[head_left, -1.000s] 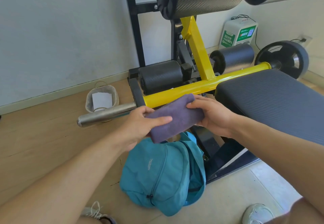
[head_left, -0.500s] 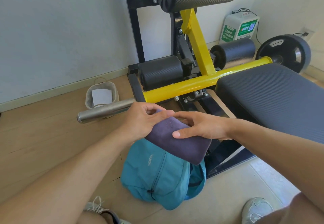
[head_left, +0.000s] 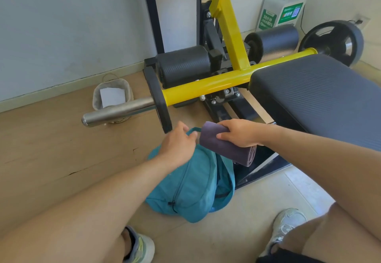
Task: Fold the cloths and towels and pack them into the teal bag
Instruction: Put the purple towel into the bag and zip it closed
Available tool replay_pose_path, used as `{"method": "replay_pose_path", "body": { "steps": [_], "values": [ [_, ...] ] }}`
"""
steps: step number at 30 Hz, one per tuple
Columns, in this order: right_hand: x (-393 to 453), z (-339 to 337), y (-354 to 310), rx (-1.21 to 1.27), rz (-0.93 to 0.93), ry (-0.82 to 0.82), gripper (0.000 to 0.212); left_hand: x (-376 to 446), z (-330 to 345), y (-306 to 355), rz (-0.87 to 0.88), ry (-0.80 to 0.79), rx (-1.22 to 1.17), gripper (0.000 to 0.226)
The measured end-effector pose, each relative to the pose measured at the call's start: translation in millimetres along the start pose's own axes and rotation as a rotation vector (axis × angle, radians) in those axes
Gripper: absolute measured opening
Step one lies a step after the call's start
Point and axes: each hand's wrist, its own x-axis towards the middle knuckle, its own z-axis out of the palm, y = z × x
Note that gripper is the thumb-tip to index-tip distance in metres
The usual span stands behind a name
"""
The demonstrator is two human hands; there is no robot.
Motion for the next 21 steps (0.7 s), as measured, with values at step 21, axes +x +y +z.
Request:
{"method": "replay_pose_path", "body": {
  "steps": [21],
  "values": [
    [49.8, 69.6, 11.7, -0.271, 0.026, 0.101, 0.068, -17.6, 77.2, -47.0, 0.320, -0.275, 0.970, 0.086]
  ]
}}
